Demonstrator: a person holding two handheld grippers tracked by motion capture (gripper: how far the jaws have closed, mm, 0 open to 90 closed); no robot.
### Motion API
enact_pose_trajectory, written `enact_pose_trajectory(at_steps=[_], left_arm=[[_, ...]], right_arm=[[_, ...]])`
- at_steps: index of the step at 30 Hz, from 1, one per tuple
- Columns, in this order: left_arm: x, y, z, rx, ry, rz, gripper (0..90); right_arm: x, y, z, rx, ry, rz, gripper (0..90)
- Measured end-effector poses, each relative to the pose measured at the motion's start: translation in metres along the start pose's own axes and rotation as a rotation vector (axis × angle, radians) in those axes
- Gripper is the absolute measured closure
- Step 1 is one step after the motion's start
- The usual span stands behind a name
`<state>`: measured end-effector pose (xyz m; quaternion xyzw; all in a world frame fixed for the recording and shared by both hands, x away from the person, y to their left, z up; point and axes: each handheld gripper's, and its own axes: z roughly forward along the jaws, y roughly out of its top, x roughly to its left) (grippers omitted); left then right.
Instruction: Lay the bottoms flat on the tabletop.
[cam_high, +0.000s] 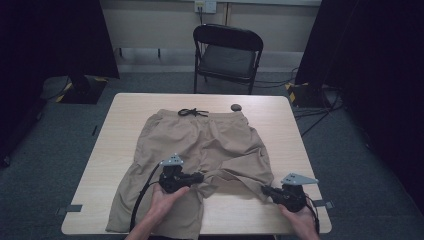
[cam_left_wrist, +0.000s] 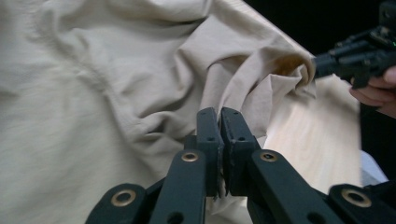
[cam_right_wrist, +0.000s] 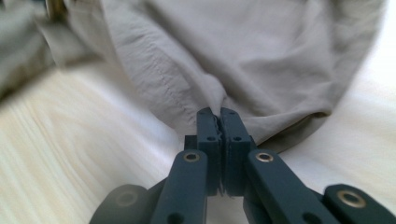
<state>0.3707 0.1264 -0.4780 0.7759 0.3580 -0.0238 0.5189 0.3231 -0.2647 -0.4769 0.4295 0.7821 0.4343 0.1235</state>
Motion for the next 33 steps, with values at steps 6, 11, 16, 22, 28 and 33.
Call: enact_pose_trajectory(at_steps=[6,11,16,22,28,33], left_arm=[[-0.029,0.005,0.003,-0.009,-0.091,0.042,87.0],[-0.058,0.005,0.012,0.02,-0.161,0.108,87.1],[-0.081,-0.002,0.021,0.074,-0.223,0.154,87.1],[-0.098,-0.019,0.033,0.148,-0.268,0.19,87.0],[-0.104,-0.038,0.041,0.233,-0.294,0.194,86.6],[-0.106,-0.046,0.037,0.27,-0.328,0.21,83.6]], right_arm=[[-0.011,0.005,-0.034,-0.09,-0.015,0.025,88.4],[-0.018,-0.004,-0.058,-0.108,-0.056,0.04,88.3],[-0.021,-0.019,-0.074,-0.078,-0.07,0.041,88.1],[-0.02,-0.038,-0.091,-0.047,-0.078,0.041,87.2],[-0.019,-0.052,-0.092,-0.015,-0.067,0.046,78.2],[-0.019,-0.048,-0.097,-0.04,-0.041,0.054,66.9]])
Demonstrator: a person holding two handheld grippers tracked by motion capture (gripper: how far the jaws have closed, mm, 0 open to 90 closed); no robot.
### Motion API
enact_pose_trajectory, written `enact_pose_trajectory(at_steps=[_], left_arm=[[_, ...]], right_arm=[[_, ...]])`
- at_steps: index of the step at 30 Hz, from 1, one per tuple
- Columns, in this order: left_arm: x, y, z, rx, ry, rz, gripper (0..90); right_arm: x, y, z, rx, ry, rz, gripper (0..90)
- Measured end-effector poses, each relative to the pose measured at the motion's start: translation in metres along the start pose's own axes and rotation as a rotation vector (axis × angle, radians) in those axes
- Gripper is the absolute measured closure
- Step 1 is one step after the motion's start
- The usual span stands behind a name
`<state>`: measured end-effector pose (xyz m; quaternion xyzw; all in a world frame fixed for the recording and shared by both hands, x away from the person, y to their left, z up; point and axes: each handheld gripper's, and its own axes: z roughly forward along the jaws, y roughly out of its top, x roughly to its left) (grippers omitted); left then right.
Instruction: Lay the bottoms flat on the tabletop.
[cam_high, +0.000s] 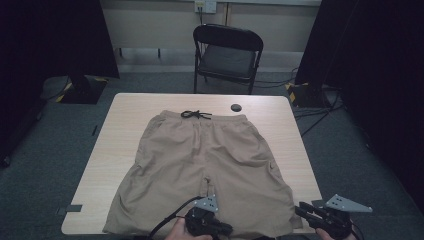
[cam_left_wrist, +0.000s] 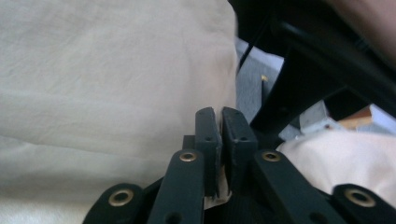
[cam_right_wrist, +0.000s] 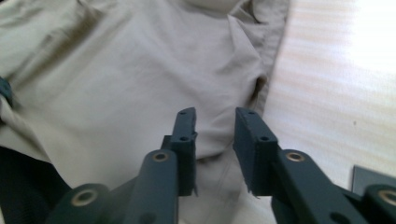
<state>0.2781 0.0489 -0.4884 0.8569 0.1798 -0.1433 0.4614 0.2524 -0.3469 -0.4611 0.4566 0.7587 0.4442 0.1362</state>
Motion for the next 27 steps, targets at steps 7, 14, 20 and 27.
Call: enact_pose_trajectory(at_steps=[7,14,20,27], left_arm=[[0.002,0.014,-0.026,-0.09,-0.012,0.01,68.7],[0.045,0.015,-0.067,-0.179,0.133,-0.086,64.8],[0.069,0.0,-0.097,-0.218,0.233,-0.146,64.6],[0.08,-0.018,-0.122,-0.217,0.326,-0.194,60.7]], right_arm=[[0.007,0.022,0.024,0.0,0.019,-0.039,66.7],[-0.003,0.036,0.069,0.066,-0.025,-0.059,67.9],[-0.003,0.023,0.084,0.133,-0.036,-0.074,59.1],[0.001,0.013,0.072,0.131,-0.051,-0.108,52.8]])
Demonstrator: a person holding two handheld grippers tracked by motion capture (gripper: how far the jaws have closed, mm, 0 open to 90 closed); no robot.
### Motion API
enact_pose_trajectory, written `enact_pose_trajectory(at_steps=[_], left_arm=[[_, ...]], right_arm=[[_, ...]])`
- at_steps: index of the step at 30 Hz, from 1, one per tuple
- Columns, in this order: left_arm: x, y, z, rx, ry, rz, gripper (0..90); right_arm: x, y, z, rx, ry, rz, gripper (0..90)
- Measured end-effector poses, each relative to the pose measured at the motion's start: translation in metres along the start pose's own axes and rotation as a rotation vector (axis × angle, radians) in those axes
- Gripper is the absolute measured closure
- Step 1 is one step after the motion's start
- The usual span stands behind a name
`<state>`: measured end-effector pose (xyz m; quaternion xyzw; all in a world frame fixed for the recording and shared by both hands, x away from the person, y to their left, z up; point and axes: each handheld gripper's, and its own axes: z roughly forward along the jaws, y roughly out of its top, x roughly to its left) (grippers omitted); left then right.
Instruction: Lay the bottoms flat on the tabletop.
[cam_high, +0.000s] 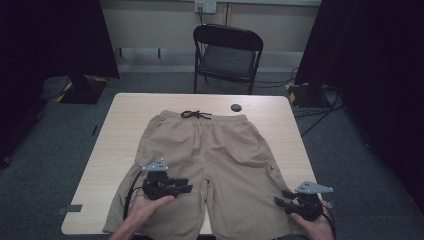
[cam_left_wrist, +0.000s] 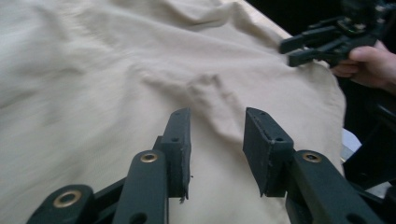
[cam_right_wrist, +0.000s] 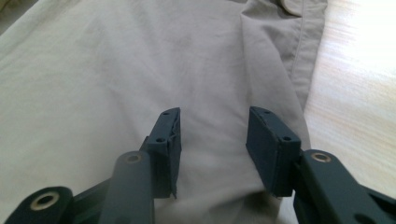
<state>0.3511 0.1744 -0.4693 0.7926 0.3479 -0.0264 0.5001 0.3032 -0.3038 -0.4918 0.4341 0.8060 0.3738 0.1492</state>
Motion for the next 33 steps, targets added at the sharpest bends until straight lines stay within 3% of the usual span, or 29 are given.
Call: enact_pose_trajectory(at_steps=[7,10,13,15,17,19,24,27,29,33], left_arm=[[0.018,-0.003,-0.026,-0.02,0.081,-0.029,54.5],[0.029,-0.002,-0.037,-0.013,0.127,-0.041,53.0],[0.043,0.011,-0.05,-0.026,0.158,-0.051,51.7],[0.053,0.023,-0.056,-0.039,0.182,-0.057,51.5],[0.067,0.036,-0.058,-0.035,0.209,-0.059,51.1],[0.079,0.044,-0.056,-0.033,0.245,-0.061,50.8],[0.114,0.058,-0.037,-0.006,0.285,-0.086,50.3],[0.127,0.064,-0.024,0.024,0.314,-0.068,49.9],[0.136,0.066,-0.017,0.022,0.342,-0.081,49.2],[0.149,0.061,-0.012,0.024,0.358,-0.106,49.2]], right_arm=[[0.012,-0.006,-0.01,0.049,-0.024,-0.048,47.4],[0.014,0.0,-0.011,0.083,-0.014,-0.042,40.7],[0.017,0.021,-0.011,0.022,0.001,-0.042,40.5],[0.013,0.041,-0.005,-0.037,0.02,-0.007,37.4],[0.01,0.064,0.008,-0.065,0.019,-0.012,35.6],[0.004,0.088,0.028,-0.081,0.02,0.023,33.5],[-0.011,0.128,0.075,-0.1,-0.035,0.044,31.1],[-0.027,0.141,0.103,-0.077,-0.067,0.088,28.1],[-0.034,0.145,0.119,-0.057,-0.082,0.111,26.7],[-0.037,0.146,0.143,-0.009,-0.102,0.109,24.1]])
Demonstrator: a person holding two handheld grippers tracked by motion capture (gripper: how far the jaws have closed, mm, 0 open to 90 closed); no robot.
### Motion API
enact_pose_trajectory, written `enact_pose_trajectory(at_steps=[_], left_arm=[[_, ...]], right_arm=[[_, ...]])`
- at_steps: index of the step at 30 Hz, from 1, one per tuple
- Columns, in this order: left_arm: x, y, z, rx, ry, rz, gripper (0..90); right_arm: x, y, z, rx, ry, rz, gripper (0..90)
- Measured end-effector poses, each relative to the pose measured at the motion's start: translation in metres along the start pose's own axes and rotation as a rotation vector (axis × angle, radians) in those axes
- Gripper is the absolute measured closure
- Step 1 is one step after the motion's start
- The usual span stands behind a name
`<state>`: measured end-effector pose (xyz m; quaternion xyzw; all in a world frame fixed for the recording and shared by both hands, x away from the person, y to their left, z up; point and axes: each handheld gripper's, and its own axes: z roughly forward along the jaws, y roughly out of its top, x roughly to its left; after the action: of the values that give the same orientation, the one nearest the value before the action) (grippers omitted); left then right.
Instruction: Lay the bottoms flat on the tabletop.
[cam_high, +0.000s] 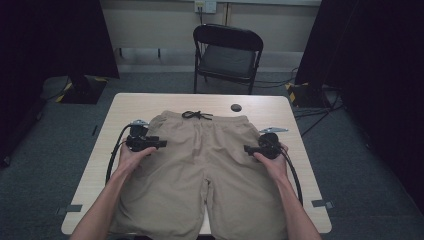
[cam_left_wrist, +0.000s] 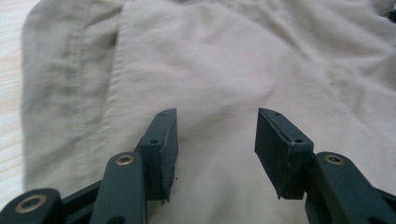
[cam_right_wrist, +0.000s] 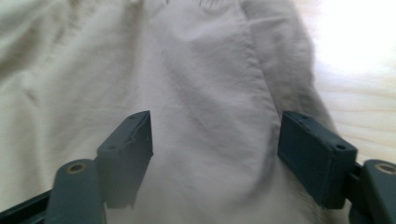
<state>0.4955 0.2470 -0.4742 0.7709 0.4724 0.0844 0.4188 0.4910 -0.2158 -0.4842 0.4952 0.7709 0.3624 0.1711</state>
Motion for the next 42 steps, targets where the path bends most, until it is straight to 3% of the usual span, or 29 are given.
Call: enact_pose_trajectory(at_steps=[6,14,16,23,24,26,29,34,37,39,42], left_arm=[[0.008,-0.009,0.006,0.023,0.03,-0.003,45.8],[0.017,-0.014,0.006,0.011,0.061,0.013,43.5],[0.017,-0.013,0.006,0.011,0.086,0.032,43.5],[0.022,-0.013,0.016,-0.069,0.168,0.045,43.2],[0.022,-0.013,0.017,-0.074,0.171,0.029,43.7],[0.021,-0.012,0.018,-0.074,0.182,0.035,43.1],[0.023,-0.013,0.012,-0.056,0.134,0.007,40.5],[0.023,-0.012,-0.01,-0.061,0.096,-0.015,41.2],[0.015,-0.01,-0.026,-0.049,0.075,-0.01,41.7],[0.007,-0.01,-0.035,-0.066,0.091,0.012,42.1],[-0.001,-0.012,-0.045,-0.08,0.075,0.011,43.0]], right_arm=[[0.002,0.0,0.019,0.015,-0.089,-0.055,14.7],[-0.012,0.016,0.038,0.002,-0.076,-0.067,12.2],[-0.015,0.022,0.043,0.002,-0.078,-0.064,11.8],[-0.026,0.036,0.058,-0.001,-0.089,-0.057,11.6],[-0.027,0.038,0.059,0.0,-0.092,-0.053,11.6],[-0.028,0.039,0.059,0.01,-0.093,-0.05,13.0],[-0.027,0.041,0.051,0.044,-0.103,-0.03,19.7],[-0.031,0.038,0.014,-0.041,-0.044,0.0,17.2],[-0.026,0.032,-0.007,-0.066,-0.041,-0.012,16.5],[-0.02,0.024,-0.021,-0.061,-0.038,-0.026,15.1],[-0.016,0.015,-0.037,-0.069,-0.028,-0.023,14.8]])
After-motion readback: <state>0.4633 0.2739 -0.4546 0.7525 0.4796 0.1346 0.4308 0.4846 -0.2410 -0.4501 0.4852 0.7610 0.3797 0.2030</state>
